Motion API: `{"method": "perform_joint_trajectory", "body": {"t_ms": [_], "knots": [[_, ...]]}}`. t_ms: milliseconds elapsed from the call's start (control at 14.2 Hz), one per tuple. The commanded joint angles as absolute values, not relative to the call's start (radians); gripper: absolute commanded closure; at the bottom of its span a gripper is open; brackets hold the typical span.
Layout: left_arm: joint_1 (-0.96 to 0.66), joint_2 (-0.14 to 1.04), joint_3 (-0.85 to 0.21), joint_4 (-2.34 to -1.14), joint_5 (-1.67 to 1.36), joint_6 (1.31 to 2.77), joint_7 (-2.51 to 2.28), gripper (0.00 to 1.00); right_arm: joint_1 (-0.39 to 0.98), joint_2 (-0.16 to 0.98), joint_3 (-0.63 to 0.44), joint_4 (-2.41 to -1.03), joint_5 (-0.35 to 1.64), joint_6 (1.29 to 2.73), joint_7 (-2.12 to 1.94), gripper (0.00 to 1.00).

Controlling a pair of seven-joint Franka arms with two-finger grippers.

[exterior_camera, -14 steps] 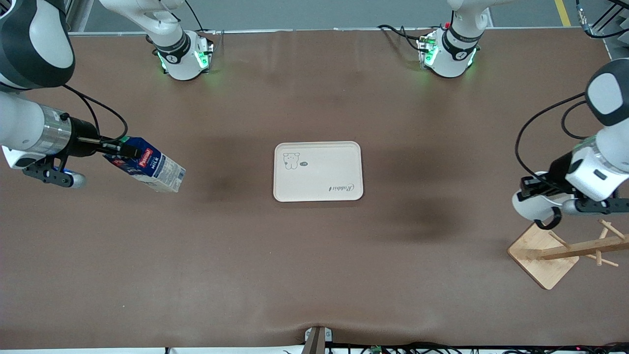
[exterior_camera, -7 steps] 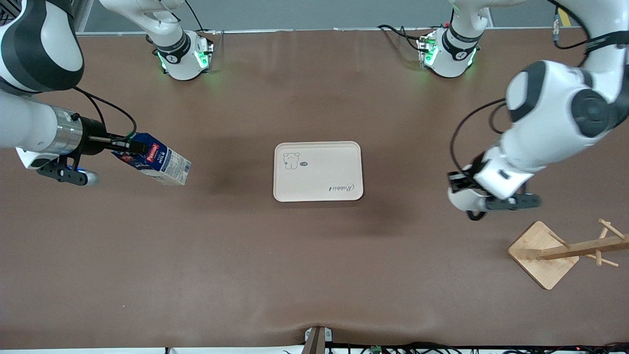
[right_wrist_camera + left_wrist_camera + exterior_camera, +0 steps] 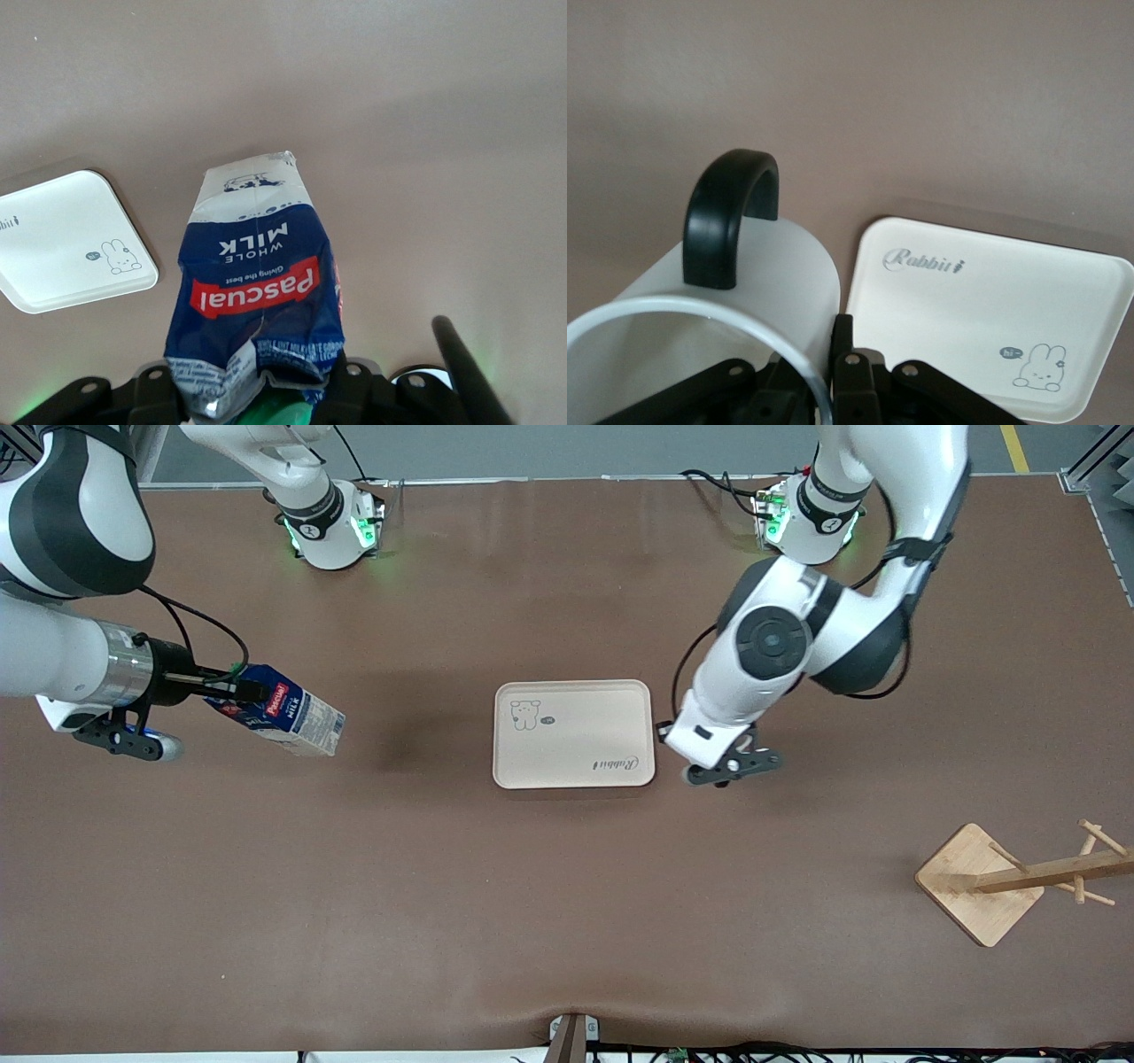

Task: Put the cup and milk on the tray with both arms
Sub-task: 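Carry the mug onto the tray while the right gripper lifts the milk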

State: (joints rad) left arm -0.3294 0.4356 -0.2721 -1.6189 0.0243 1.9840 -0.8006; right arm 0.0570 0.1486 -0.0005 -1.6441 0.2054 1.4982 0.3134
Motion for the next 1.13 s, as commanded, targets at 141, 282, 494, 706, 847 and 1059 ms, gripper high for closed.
{"method": "perform_joint_trajectory", "body": {"t_ms": [141,282,494,706,847,1059], "knots": [[-0.409,0.529,-0.267,-1.58,0.044,2.045,-0.934,1.0,0.052,0.143,0.0,-1.658,0.221,1.489,0.307,1.0],[-0.449,0.563,-0.267,-1.578,0.043,2.081,-1.021,1.0,0.06,0.14,0.0,-1.663,0.221,1.488,0.317,1.0],[-0.474,0.607,-0.268,-1.578,0.043,2.147,-1.084,1.0,0.083,0.124,0.002,-1.71,0.221,1.502,0.322,1.0],[-0.511,0.661,-0.267,-1.58,0.048,2.187,-1.158,1.0,0.095,0.124,0.003,-1.72,0.219,1.502,0.353,1.0],[-0.512,0.679,-0.267,-1.585,0.051,2.223,-1.173,1.0,0.144,0.124,0.003,-1.721,0.221,1.5,0.463,1.0],[-0.514,0.693,-0.267,-1.591,0.049,2.227,-1.189,1.0,0.187,0.126,0.003,-1.721,0.221,1.515,0.482,1.0]]}}
